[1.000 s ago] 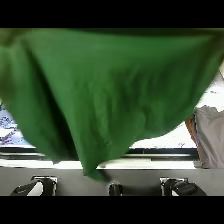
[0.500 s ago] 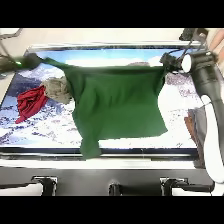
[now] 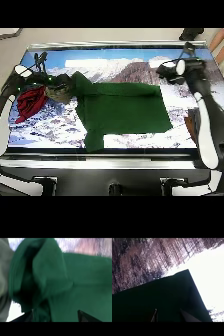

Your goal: Fold the shirts.

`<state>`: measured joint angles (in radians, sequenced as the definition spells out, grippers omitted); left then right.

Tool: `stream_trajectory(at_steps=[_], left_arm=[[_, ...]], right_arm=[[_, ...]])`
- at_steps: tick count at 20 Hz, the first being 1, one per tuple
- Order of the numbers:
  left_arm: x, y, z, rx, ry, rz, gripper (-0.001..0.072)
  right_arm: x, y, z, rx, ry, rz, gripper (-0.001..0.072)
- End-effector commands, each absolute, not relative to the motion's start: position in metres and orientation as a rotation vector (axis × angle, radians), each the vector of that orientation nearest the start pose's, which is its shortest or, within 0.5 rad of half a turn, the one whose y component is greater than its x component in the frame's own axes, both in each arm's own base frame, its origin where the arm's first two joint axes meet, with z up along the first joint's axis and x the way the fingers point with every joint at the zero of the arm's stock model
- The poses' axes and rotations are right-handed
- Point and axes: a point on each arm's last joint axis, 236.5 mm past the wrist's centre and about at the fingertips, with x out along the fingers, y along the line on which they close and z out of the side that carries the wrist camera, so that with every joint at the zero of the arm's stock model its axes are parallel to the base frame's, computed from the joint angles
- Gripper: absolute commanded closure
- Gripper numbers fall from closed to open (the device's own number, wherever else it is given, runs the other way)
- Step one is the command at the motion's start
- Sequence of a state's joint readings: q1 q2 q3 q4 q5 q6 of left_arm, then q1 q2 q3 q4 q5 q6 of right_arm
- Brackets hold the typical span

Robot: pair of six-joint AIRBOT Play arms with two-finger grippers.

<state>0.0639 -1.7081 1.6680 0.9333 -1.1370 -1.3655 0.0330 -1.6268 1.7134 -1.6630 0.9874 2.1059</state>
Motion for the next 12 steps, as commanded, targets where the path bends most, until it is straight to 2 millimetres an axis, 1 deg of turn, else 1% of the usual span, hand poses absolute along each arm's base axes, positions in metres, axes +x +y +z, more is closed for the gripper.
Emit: stream_trajectory(at_steps=[1, 2, 3, 4, 5, 6, 7, 9, 10, 11, 12], left_arm=[[0.461, -0.074, 0.031, -0.477, 1.360, -0.429, 0.0233], [0.438, -0.071, 0.021, -0.502, 1.452, -0.435, 0.0257], [0.415, -0.072, 0.007, -0.528, 1.529, -0.438, 0.0257], [0.395, -0.075, -0.010, -0.551, 1.579, -0.433, 0.0249], [0.377, -0.081, -0.032, -0.581, 1.608, -0.408, 0.0213], [0.364, -0.090, -0.051, -0.617, 1.614, -0.383, 0.0163], [0.356, -0.104, -0.065, -0.662, 1.596, -0.394, 0.0164], [0.354, -0.135, -0.080, -0.785, 1.536, -0.427, 0.0167], [0.355, -0.145, -0.086, -0.821, 1.513, -0.422, 0.0170], [0.355, -0.149, -0.092, -0.816, 1.505, -0.405, 0.0195], [0.356, -0.151, -0.098, -0.802, 1.501, -0.395, 0.0200]], right_arm=[[0.517, -0.052, 0.095, 0.340, 0.953, -0.300, 0.0340], [0.495, -0.071, 0.085, 0.356, 1.042, -0.321, 0.0338], [0.472, -0.080, 0.072, 0.387, 1.151, -0.309, 0.0280], [0.451, -0.082, 0.056, 0.428, 1.248, -0.277, 0.0195], [0.433, -0.079, 0.042, 0.466, 1.332, -0.237, 0.0196], [0.414, -0.073, 0.027, 0.492, 1.417, -0.194, 0.0196], [0.399, -0.067, 0.014, 0.495, 1.485, -0.163, 0.0196], [0.377, -0.057, -0.006, 0.482, 1.579, -0.112, 0.0196], [0.370, -0.053, -0.013, 0.484, 1.607, -0.101, 0.0193], [0.366, -0.052, -0.018, 0.488, 1.622, -0.099, 0.0154], [0.364, -0.052, -0.021, 0.485, 1.626, -0.099, 0.0132]])
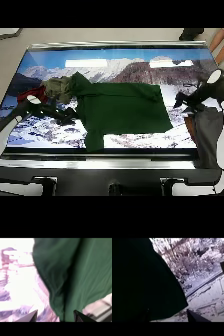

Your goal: Fold the shirts.

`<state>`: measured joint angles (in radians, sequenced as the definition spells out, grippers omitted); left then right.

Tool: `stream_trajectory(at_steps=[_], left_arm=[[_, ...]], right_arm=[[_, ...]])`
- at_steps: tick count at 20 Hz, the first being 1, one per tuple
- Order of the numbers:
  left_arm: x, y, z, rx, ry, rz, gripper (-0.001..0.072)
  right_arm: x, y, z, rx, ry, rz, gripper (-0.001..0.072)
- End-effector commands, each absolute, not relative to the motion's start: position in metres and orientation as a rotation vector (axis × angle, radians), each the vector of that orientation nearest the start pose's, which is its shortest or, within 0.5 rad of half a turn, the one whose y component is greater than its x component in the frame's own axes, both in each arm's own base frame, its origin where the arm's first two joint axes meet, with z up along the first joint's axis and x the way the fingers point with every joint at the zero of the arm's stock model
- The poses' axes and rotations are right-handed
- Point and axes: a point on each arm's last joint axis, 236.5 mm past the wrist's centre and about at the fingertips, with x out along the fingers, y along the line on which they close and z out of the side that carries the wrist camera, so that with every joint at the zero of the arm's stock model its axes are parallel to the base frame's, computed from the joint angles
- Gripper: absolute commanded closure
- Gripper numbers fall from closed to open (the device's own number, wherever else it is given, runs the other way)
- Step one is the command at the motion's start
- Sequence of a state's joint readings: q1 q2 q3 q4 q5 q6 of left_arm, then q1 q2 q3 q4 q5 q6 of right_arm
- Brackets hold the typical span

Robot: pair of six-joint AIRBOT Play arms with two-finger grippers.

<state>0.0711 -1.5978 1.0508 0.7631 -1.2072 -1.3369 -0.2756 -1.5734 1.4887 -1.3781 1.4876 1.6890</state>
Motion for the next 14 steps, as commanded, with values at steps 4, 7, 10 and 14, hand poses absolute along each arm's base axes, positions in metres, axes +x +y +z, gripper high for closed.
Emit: stream_trajectory(at_steps=[4, 7, 10, 14], left_arm=[[0.371, -0.148, -0.110, -0.786, 1.452, -0.343, 0.0289], [0.373, -0.146, -0.113, -0.784, 1.443, -0.331, 0.0478], [0.373, -0.145, -0.107, -0.760, 1.436, -0.372, 0.0673], [0.370, -0.142, -0.092, -0.723, 1.430, -0.431, 0.0673]], right_arm=[[0.366, -0.057, -0.031, 0.455, 1.620, -0.097, 0.0076], [0.354, -0.052, -0.049, 0.461, 1.667, -0.081, 0.0073], [0.333, -0.048, -0.069, 0.453, 1.738, -0.068, 0.0056], [0.315, -0.044, -0.096, 0.466, 1.775, -0.084, 0.0056]])
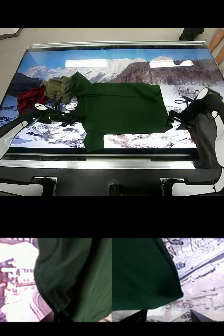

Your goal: Fold the shirts.

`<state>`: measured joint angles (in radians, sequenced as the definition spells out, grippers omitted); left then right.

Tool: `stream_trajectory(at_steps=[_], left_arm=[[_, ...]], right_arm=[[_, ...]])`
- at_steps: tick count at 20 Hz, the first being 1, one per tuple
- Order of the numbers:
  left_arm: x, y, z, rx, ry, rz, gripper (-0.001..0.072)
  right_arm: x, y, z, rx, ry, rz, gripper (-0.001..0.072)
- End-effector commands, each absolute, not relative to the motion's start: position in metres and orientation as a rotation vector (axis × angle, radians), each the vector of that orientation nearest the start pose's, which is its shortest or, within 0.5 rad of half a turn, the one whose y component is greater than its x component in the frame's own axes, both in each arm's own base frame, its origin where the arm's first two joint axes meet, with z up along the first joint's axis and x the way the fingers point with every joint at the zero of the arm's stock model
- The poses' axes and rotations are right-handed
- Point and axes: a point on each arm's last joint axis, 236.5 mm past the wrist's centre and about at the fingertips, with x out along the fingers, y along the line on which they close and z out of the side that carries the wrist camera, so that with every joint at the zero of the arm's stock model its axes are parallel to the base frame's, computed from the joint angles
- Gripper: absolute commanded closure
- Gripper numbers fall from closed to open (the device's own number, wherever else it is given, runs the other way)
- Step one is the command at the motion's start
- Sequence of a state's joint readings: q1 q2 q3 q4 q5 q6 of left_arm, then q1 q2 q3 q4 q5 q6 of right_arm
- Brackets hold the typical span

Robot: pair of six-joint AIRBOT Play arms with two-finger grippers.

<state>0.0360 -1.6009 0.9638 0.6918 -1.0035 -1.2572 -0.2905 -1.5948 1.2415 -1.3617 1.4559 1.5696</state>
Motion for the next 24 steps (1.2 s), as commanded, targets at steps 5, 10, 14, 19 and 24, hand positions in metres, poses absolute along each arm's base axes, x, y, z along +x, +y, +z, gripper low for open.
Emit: stream_trajectory(at_steps=[5, 10, 14, 19, 24], left_arm=[[0.366, -0.145, -0.076, -0.684, 1.413, -0.483, 0.0674], [0.400, -0.118, 0.015, -0.580, 1.149, -0.502, 0.0676], [0.421, -0.078, 0.257, -0.352, 0.561, -0.483, 0.0676], [0.259, -0.050, 0.567, -0.159, -0.252, -0.284, 0.0676], [0.170, -0.073, 0.596, -0.193, -0.359, -0.309, 0.0676]], right_arm=[[0.357, -0.016, -0.112, 0.657, 1.608, -0.047, 0.0285], [0.406, -0.027, -0.051, 0.555, 1.399, 0.033, 0.0676], [0.473, -0.063, 0.188, 0.275, 0.750, 0.014, 0.0676], [0.321, -0.055, 0.529, 0.029, -0.116, -0.120, 0.0675], [0.210, -0.029, 0.572, 0.071, -0.271, -0.136, 0.0675]])
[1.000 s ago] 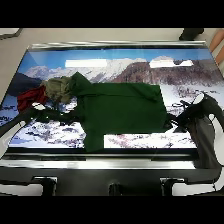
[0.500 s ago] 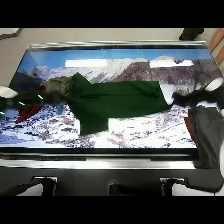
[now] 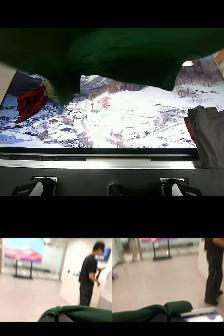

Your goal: Fold the shirts.

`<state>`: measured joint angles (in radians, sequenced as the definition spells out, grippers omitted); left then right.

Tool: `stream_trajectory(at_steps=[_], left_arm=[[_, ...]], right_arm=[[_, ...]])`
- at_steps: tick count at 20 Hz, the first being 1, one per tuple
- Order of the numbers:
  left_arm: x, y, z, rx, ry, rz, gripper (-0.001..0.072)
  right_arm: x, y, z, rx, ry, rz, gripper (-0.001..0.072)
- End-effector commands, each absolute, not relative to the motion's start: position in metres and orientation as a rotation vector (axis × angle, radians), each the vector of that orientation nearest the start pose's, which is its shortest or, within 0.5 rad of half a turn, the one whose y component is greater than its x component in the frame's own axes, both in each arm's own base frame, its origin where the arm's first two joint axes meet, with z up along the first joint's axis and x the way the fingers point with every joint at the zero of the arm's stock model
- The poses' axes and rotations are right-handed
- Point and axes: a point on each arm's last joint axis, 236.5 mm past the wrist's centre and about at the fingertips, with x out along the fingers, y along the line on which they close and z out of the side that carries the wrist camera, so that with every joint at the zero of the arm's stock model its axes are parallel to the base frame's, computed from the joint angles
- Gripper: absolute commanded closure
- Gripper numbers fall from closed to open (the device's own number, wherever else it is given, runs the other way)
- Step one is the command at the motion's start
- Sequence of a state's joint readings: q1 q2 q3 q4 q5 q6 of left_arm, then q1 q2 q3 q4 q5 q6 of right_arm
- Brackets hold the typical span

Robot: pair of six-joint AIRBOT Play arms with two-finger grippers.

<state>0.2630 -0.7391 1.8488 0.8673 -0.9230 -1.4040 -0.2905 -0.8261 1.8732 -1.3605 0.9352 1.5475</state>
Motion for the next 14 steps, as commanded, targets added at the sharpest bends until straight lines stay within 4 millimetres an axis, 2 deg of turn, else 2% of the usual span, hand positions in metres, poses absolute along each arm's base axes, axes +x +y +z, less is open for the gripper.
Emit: stream_trajectory(at_steps=[1, 4, 5, 6, 7, 8, 10, 12, 14], left_arm=[[0.169, -0.073, 0.597, -0.192, -0.361, -0.307, 0.0676], [0.186, -0.064, 0.585, -0.199, -0.306, -0.274, 0.0676], [0.198, -0.060, 0.574, -0.191, -0.257, -0.258, 0.0676], [0.216, -0.056, 0.557, -0.186, -0.179, -0.245, 0.0676], [0.238, -0.051, 0.531, -0.187, -0.071, -0.239, 0.0675], [0.265, -0.047, 0.496, -0.201, 0.063, -0.240, 0.0675], [0.318, -0.040, 0.419, -0.235, 0.317, -0.256, 0.0675], [0.377, -0.036, 0.325, -0.251, 0.526, -0.282, 0.0674], [0.423, -0.037, 0.230, -0.296, 0.694, -0.290, 0.0674]], right_arm=[[0.203, -0.028, 0.575, 0.066, -0.284, -0.139, 0.0675], [0.205, -0.033, 0.564, 0.087, -0.239, -0.160, 0.0675], [0.214, -0.041, 0.550, 0.101, -0.178, -0.185, 0.0675], [0.230, -0.049, 0.527, 0.106, -0.080, -0.208, 0.0675], [0.250, -0.056, 0.498, 0.119, 0.040, -0.216, 0.0675], [0.274, -0.062, 0.463, 0.127, 0.180, -0.217, 0.0675], [0.332, -0.073, 0.368, 0.168, 0.520, -0.195, 0.0676], [0.386, -0.076, 0.267, 0.221, 0.817, -0.138, 0.0676], [0.429, -0.077, 0.178, 0.303, 1.012, -0.099, 0.0676]])
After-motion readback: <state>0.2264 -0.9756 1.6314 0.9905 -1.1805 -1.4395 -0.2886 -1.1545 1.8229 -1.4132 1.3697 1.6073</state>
